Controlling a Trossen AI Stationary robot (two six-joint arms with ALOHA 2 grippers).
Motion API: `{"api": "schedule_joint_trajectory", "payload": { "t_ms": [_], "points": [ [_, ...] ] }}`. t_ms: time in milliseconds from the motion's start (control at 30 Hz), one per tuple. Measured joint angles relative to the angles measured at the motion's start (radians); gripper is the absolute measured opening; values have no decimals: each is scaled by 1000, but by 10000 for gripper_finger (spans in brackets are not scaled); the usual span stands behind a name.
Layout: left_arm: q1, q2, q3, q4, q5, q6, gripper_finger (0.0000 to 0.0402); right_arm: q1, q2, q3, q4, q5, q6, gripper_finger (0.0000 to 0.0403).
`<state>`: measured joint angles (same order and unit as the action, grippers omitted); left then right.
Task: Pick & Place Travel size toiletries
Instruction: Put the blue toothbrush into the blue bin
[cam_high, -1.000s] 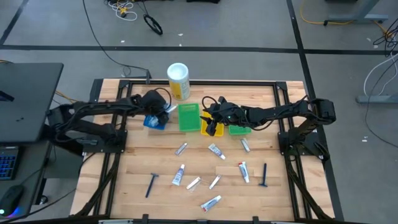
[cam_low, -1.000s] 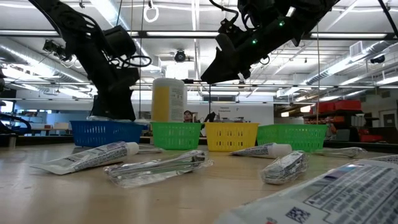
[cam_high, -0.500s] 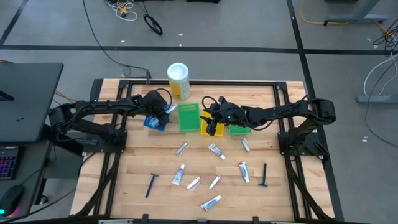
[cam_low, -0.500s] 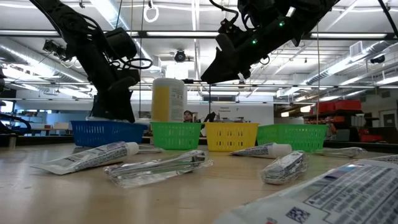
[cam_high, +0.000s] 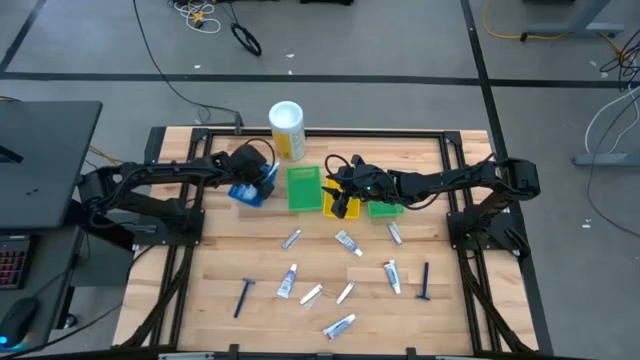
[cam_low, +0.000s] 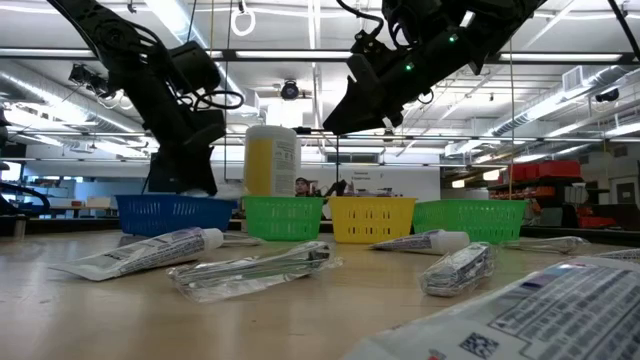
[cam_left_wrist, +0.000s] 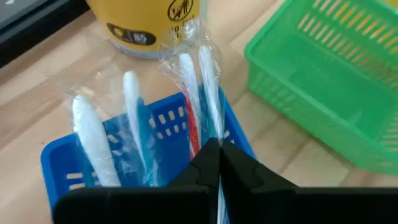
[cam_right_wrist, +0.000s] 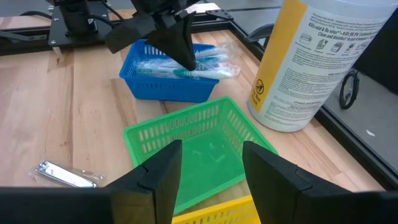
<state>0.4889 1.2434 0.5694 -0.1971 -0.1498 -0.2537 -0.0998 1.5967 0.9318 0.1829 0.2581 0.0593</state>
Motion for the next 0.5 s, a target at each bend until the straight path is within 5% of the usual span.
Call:
{"api": "schedule_joint_trajectory", "payload": {
  "t_ms": [500],
  "points": [
    [0,0,1,-89,12,-34,36,0,0,0,0,0,0,180]
  ]
}}
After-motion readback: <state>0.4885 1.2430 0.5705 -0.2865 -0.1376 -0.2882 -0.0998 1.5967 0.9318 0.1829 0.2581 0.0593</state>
